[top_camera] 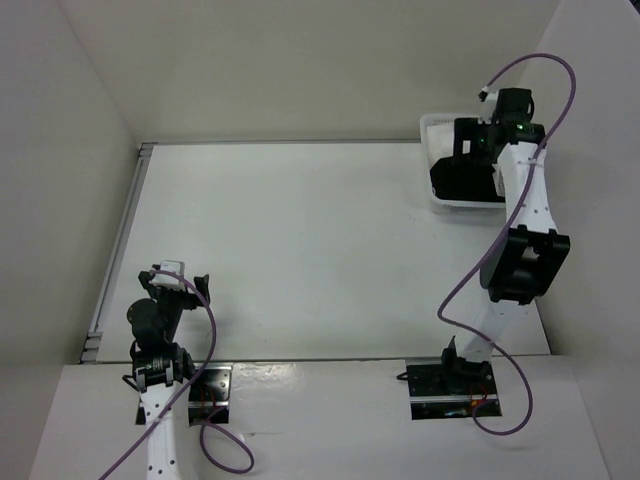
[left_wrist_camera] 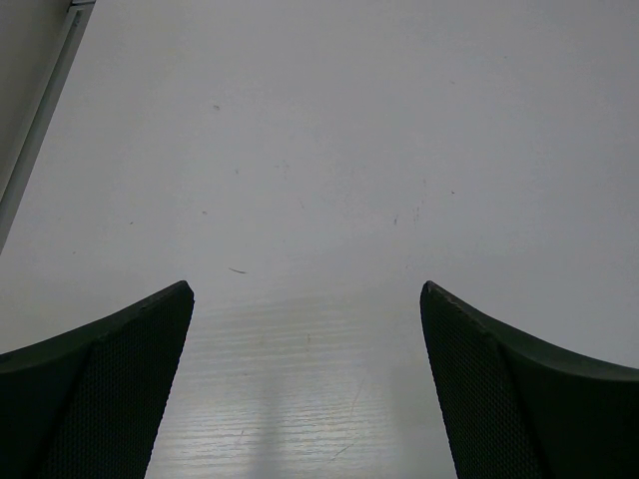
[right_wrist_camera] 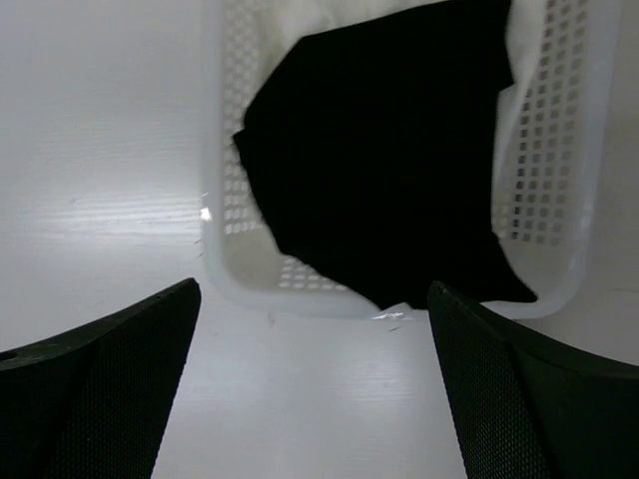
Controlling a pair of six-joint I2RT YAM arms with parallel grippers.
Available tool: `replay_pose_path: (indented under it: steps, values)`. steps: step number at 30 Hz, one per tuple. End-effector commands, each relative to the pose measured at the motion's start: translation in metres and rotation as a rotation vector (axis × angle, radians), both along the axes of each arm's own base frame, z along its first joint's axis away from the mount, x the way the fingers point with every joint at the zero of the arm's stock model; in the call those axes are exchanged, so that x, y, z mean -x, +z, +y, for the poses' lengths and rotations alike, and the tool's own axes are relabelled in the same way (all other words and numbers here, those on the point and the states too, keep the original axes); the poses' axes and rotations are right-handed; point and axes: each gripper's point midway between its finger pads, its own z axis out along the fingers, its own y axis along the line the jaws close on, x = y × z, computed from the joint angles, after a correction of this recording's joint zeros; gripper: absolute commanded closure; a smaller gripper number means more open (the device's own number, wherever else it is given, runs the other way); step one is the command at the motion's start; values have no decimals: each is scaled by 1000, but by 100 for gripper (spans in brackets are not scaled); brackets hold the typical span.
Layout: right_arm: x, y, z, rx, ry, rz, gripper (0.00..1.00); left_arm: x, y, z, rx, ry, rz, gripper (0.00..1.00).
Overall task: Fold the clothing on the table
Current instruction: Grab the skirt from the pile
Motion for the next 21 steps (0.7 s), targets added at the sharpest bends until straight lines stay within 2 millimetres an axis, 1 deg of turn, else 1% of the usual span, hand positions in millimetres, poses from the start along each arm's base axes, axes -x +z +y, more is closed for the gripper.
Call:
replay_pose_path:
  steps: [1,4,5,6,7,8,10,11,12,13,14,16,18,19,21]
  values:
    - [-9,13,-54,10,-57,-30,1,-2,15,-1,-38,-8,-111,0]
    - [-16,-9,-73,21,-57,7,1,-2,15,-1,-38,-8,-111,0]
    - [-22,-21,-76,26,-50,17,1,-2,15,-1,-38,-8,-111,0]
    - [-23,-25,-78,32,-56,19,1,-2,15,-1,-38,-8,-111,0]
    - [-23,-42,-78,30,-50,49,1,-2,15,-1,-38,-8,-111,0]
    - [-27,-50,-79,32,-50,45,1,-2,15,-1,-38,-8,-111,0]
    - [-27,-68,-78,24,-36,72,1,-2,15,-1,-38,-8,-111,0]
    - [-31,-74,-79,24,-36,71,1,-2,15,-1,-38,-8,-111,0]
    - [-29,-81,-79,21,-36,81,1,-2,15,-1,-38,-8,-111,0]
    - [-30,-84,-79,22,-36,79,1,-2,15,-1,-38,-8,-111,0]
    - [-31,-94,-79,20,-36,85,1,-2,15,-1,-38,-8,-111,0]
    - [-31,-97,-80,27,-28,86,5,-2,15,-1,-38,-8,-111,0]
    - [-32,-108,-80,27,-21,109,7,-2,15,-1,-38,-8,-111,0]
    - [-31,-108,-82,36,-29,112,8,-2,15,-1,-38,-8,-111,0]
    - [-31,-121,-85,46,-31,135,8,-2,15,-1,-38,-8,-111,0]
